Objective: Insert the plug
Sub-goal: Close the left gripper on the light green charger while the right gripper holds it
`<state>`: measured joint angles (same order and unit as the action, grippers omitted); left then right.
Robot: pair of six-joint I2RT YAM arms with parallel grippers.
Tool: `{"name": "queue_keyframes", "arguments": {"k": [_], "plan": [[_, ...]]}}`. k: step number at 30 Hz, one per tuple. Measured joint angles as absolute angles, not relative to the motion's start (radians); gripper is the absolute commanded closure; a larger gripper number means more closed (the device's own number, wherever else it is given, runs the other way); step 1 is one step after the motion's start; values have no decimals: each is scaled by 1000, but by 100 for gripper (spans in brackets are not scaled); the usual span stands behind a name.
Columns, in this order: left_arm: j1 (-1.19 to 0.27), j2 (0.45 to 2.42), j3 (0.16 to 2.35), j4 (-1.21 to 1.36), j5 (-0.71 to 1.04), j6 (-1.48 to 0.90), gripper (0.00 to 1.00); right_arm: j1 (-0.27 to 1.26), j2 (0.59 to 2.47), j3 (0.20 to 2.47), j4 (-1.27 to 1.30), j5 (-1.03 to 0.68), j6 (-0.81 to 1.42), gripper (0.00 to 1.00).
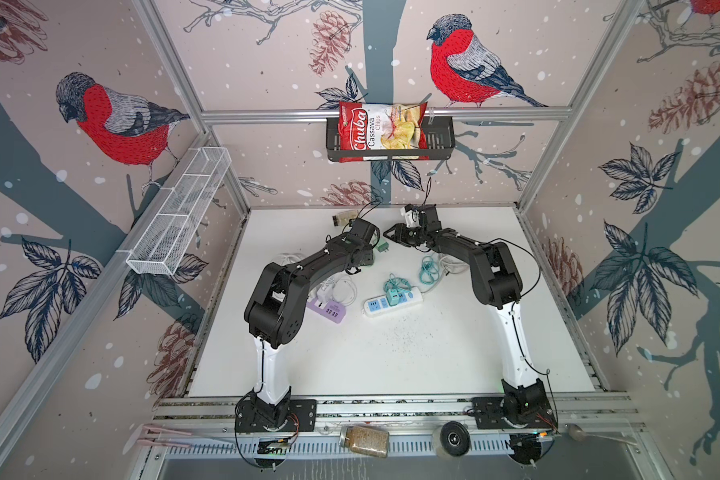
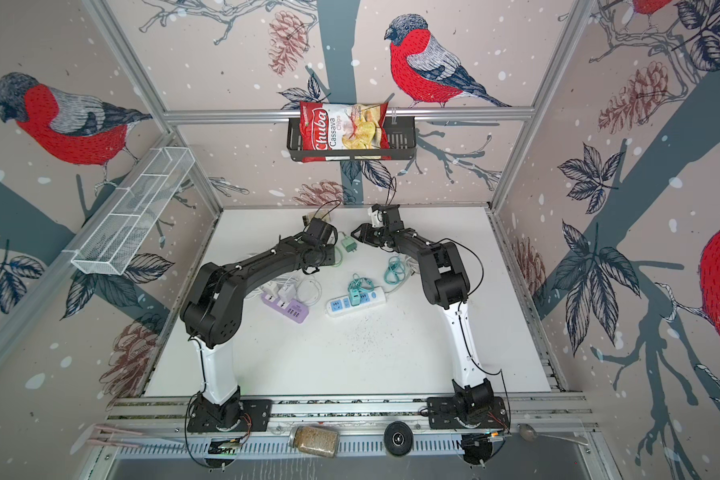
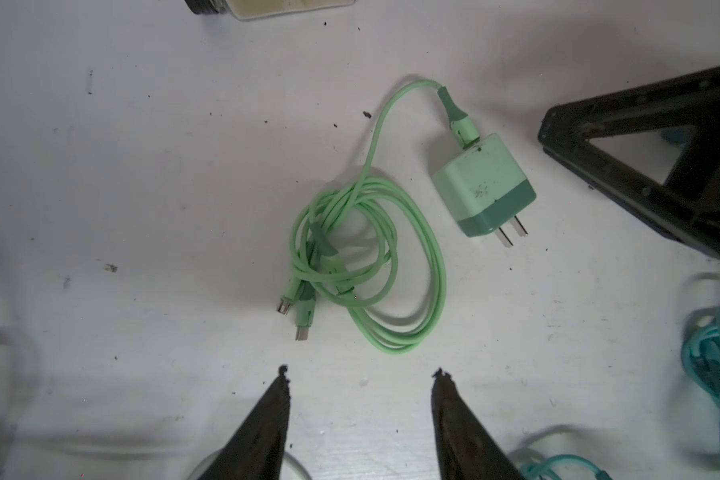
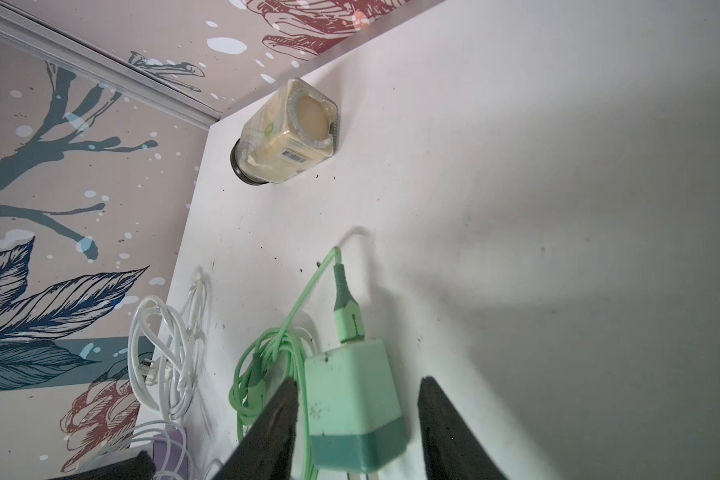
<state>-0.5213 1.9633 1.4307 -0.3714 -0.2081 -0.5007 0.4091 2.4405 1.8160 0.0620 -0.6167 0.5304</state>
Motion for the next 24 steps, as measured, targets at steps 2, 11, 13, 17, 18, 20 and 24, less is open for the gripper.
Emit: {"name": "queue_keyframes", "arguments": {"k": [2, 11, 13, 17, 18, 20, 24], "plan": [[-519, 1963, 1415, -368, -208, -510, 45, 418, 2441, 1808, 73, -628, 540, 52], [-502, 1914, 1351, -303, -215, -546, 44, 453, 2394, 1698, 124, -659, 582, 54], [-493, 1903, 1335, -276, -216, -550, 43, 458, 2370, 1654, 157, -670, 610, 54], [-484, 1905, 1312, -238, -215, -548, 43, 482, 2357, 1604, 212, -694, 654, 54], [-484, 1908, 1310, -224, -213, -541, 43, 491, 2357, 1600, 224, -703, 665, 54], [-484, 1917, 1308, -188, -206, -519, 42, 505, 2357, 1590, 257, -719, 693, 54], [-484, 1927, 1294, -134, -184, -490, 42, 517, 2344, 1532, 338, -754, 761, 55]]}}
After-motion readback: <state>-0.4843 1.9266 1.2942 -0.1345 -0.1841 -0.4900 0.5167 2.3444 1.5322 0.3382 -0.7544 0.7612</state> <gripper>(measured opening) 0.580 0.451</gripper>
